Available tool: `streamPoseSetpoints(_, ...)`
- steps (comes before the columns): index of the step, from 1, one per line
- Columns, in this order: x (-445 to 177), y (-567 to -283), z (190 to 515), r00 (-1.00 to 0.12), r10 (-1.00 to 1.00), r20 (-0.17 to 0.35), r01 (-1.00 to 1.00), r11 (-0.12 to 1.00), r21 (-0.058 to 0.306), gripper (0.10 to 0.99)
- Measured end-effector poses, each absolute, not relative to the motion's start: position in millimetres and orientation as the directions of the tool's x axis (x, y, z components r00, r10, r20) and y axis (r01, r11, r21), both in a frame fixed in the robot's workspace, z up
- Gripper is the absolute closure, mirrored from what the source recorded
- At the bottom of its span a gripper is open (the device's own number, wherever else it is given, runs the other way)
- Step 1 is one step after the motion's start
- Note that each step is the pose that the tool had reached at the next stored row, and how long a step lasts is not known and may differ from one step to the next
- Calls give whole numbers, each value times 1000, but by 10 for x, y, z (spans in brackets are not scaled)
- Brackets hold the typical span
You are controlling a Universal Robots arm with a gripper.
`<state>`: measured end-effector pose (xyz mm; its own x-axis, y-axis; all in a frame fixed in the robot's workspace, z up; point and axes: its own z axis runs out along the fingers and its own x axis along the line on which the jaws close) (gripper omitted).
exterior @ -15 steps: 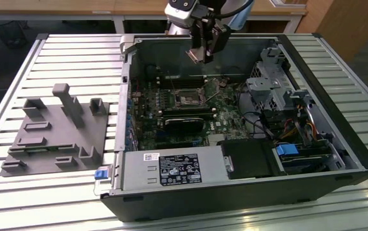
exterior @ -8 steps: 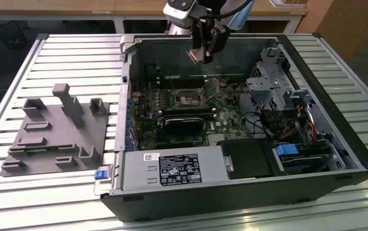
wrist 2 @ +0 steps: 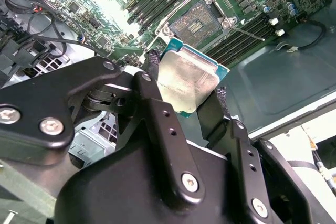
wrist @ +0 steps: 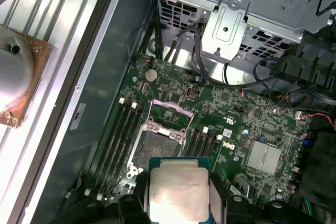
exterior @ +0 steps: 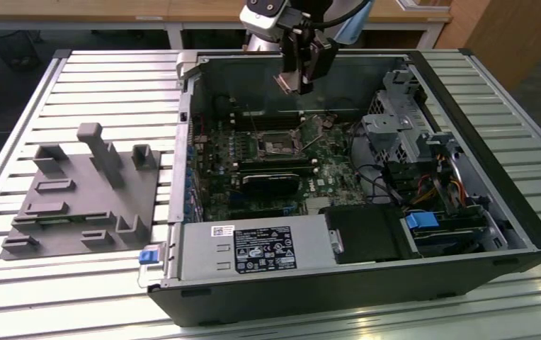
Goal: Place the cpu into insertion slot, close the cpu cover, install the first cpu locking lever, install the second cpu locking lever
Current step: 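Place the cpu into insertion slot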
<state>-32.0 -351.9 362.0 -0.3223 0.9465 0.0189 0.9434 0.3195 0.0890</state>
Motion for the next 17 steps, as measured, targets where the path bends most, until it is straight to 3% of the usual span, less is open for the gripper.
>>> streamPoseSetpoints(12, -320, -3519, 3587, -314, 949, 19, 946, 312, 89, 545)
streamPoseSetpoints(17, -320, -3519, 3557, -236, 972, 19, 968, 234, 89, 545)
